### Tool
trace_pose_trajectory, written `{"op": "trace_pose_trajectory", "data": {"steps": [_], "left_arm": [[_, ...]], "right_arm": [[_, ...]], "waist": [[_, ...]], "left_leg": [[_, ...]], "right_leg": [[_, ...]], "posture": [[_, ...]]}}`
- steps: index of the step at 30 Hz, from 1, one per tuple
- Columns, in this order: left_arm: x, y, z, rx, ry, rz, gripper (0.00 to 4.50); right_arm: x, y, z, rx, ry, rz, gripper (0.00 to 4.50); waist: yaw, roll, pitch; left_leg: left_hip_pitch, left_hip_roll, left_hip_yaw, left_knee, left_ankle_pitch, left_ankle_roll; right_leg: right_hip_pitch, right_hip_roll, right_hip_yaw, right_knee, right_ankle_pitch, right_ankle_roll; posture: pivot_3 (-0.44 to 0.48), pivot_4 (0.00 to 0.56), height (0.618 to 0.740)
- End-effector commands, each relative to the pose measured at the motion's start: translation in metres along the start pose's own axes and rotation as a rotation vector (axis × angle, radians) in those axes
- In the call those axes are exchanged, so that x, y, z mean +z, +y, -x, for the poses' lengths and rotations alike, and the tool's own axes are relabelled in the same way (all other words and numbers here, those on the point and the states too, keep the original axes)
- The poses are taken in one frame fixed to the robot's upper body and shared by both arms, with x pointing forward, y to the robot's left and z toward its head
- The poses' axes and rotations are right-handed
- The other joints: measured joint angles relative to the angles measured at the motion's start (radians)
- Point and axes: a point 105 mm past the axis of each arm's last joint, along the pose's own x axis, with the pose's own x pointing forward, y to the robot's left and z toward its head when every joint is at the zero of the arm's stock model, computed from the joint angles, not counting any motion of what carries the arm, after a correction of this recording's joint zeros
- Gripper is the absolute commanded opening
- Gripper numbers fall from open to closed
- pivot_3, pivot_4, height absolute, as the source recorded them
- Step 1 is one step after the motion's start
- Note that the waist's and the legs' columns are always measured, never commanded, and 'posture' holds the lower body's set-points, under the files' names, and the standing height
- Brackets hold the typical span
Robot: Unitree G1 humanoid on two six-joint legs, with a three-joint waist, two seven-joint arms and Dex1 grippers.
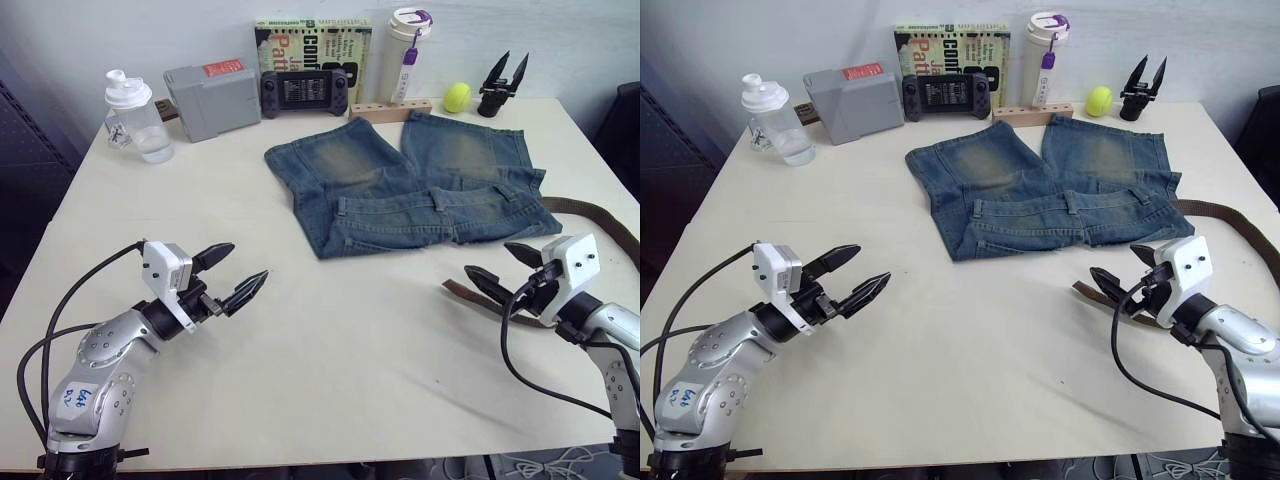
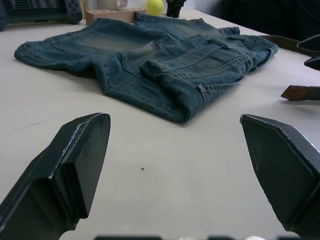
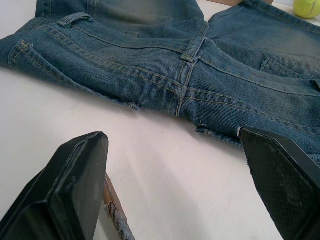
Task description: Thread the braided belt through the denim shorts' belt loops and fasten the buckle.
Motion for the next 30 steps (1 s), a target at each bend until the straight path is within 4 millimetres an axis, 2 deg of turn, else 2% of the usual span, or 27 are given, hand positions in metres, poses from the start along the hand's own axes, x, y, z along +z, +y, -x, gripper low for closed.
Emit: {"op": "trace_pose_trajectory", "data": {"steps": [1, 18, 22, 26, 30], "left_arm": [[0.014, -0.006, -0.001, -0.031, -0.053, -0.033, 4.50], [0.010, -0.003, 0.000, -0.052, -0.050, -0.029, 4.50], [0.007, -0.004, -0.002, -0.104, -0.029, -0.058, 4.50], [0.002, -0.017, -0.005, -0.222, 0.017, -0.090, 4.50], [0.003, -0.038, -0.007, -0.337, 0.018, -0.065, 4.50]], "right_arm": [[0.006, -0.001, -0.002, 0.000, -0.032, 0.003, 4.42], [0.004, -0.002, -0.002, -0.012, -0.043, -0.008, 4.42], [0.005, -0.004, -0.001, 0.016, -0.033, -0.025, 4.42], [0.011, -0.003, 0.002, 0.118, -0.008, -0.046, 4.42], [0.004, -0.005, 0.016, 0.292, 0.148, -0.031, 4.42]], "waist": [[0.000, 0.000, 0.000], [0.000, 0.000, 0.000], [0.000, 0.000, 0.000], [-0.001, 0.000, 0.000], [0.001, 0.002, 0.001]], "left_leg": [[0.000, 0.000, 0.000, 0.000, 0.000, 0.000], [0.000, 0.000, 0.000, 0.000, 0.000, 0.000], [0.000, 0.000, 0.000, 0.000, 0.000, 0.000], [0.000, -0.001, 0.001, 0.000, 0.000, 0.000], [0.000, 0.000, 0.001, 0.000, 0.000, 0.000]], "right_leg": [[0.000, 0.000, 0.000, 0.000, 0.000, 0.000], [0.000, 0.000, 0.000, 0.000, 0.000, 0.000], [0.000, 0.000, 0.000, 0.000, 0.000, 0.000], [0.000, 0.000, 0.000, 0.000, 0.000, 0.000], [0.000, 0.000, 0.000, -0.001, 0.000, 0.000]], "posture": [[0.000, 0.150, 0.726], [0.000, 0.150, 0.726], [0.000, 0.150, 0.726], [0.000, 0.150, 0.726], [0.000, 0.150, 0.726]]}}
